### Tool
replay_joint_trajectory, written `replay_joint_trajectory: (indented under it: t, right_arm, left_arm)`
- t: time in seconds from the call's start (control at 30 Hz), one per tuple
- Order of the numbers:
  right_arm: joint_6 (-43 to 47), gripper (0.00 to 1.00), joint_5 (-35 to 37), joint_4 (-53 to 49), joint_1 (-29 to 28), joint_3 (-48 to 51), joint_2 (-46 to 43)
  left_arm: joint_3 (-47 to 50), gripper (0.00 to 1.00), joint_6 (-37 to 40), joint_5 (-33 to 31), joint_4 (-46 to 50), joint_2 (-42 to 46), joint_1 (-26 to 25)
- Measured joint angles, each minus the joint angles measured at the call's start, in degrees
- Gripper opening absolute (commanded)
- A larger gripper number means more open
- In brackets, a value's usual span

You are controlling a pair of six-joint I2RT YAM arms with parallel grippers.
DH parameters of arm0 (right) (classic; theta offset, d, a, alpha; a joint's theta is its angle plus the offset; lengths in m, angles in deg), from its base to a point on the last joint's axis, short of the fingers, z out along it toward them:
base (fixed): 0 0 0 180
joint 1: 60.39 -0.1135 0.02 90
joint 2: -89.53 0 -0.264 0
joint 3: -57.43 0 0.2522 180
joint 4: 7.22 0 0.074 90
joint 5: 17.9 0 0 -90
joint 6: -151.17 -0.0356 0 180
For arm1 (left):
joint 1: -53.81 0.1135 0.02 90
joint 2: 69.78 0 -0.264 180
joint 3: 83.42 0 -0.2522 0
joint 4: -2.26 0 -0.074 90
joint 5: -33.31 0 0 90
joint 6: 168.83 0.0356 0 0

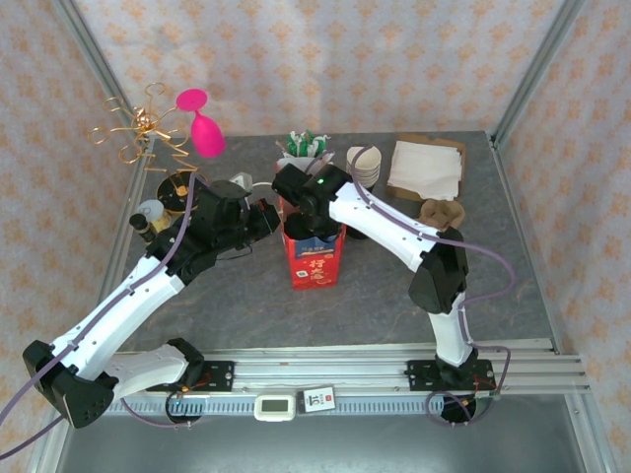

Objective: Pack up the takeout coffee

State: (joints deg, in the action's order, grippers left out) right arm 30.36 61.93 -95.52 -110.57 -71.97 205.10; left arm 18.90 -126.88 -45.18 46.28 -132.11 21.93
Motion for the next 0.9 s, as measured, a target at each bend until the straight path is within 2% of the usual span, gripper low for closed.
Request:
replay_joint_trajectory:
  t: [0.9]
  right_arm:
    - [0.0,0.93,0.3,0.2,0.2,-2.1,0.0]
  left_arm:
    - [0.0,0.02,0.0,-0.3,0.0,0.0,0.0]
